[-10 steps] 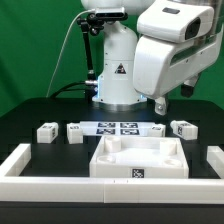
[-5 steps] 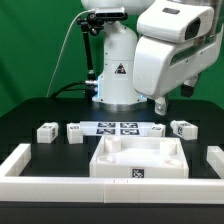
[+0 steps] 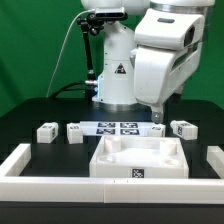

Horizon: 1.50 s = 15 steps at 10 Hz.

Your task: Assemble one leg

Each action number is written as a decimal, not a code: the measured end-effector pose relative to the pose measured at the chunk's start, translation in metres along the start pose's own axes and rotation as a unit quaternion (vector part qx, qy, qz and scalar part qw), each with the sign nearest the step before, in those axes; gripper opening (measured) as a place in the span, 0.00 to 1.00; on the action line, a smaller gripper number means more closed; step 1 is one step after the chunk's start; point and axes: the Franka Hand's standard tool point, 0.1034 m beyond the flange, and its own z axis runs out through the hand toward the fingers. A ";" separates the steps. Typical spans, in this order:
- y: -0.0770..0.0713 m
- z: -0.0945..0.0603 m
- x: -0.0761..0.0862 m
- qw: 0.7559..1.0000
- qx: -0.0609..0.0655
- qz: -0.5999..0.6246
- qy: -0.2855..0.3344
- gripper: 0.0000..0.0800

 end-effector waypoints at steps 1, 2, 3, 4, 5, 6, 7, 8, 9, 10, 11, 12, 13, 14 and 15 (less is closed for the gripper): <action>-0.003 0.004 0.000 0.999 -0.007 -0.046 0.002 0.81; -0.002 0.006 -0.002 0.998 -0.007 -0.060 0.000 0.81; 0.000 0.007 -0.006 0.998 -0.005 -0.057 0.000 0.81; 0.000 0.007 -0.006 0.998 -0.006 -0.056 -0.001 0.81; -0.001 0.007 -0.005 0.998 -0.005 -0.057 -0.001 0.81; 0.000 0.008 -0.006 0.998 -0.008 -0.062 0.002 0.81; 0.003 0.013 -0.009 0.996 -0.028 -0.083 0.020 0.81; 0.000 0.021 -0.016 0.994 -0.048 -0.095 0.034 0.81; -0.005 0.028 -0.021 0.992 -0.061 -0.098 0.041 0.81; -0.009 0.033 -0.024 0.991 -0.072 -0.100 0.046 0.81; -0.013 0.039 -0.026 0.991 -0.078 -0.097 0.050 0.81; -0.016 0.041 -0.026 0.991 -0.073 -0.096 0.048 0.81; -0.015 0.040 -0.026 0.991 -0.074 -0.096 0.048 0.81; -0.015 0.041 -0.026 0.991 -0.073 -0.096 0.048 0.81; -0.015 0.042 -0.026 0.992 -0.073 -0.096 0.048 0.81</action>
Offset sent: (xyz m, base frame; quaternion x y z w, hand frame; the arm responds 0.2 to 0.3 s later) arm 0.0000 0.0000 0.0000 0.0000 0.0000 0.0000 1.0000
